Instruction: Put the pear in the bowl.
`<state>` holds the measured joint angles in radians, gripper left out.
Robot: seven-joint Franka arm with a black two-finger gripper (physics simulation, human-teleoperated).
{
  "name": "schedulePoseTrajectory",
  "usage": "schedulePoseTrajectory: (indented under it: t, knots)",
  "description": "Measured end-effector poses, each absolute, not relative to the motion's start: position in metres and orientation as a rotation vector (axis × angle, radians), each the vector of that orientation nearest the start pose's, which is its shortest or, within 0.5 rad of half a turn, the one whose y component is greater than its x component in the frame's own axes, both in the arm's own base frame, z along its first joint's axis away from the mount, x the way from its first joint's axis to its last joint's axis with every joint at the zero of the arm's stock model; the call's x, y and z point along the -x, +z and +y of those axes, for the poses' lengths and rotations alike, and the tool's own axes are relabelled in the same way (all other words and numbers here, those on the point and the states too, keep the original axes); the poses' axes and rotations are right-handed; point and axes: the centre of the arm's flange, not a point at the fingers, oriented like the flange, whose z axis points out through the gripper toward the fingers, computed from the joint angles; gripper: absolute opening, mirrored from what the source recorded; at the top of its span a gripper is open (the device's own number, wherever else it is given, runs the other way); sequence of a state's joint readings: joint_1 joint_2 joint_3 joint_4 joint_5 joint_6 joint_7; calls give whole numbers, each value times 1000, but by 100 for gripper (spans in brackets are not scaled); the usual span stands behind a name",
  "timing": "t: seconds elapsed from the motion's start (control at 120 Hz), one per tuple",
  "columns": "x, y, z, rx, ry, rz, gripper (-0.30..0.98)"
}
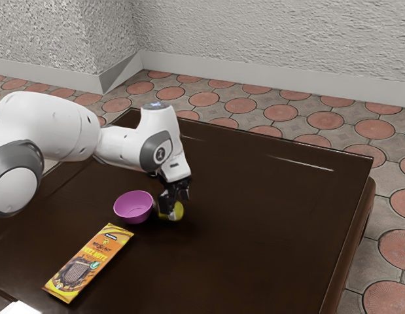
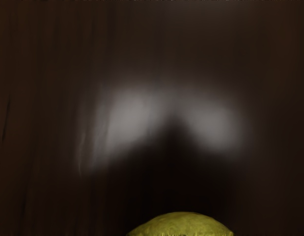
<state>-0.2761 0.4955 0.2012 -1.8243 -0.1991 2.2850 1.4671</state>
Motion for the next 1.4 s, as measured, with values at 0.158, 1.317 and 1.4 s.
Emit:
schedulePoseTrajectory:
  t: [0.158,1.317,1.4]
  knots:
    - [-642,265,-50,2466,-5,2025,69]
    - [-646,344,62,2704,-35,1446,20]
    - [-639,326,68,2730,21,1432,22]
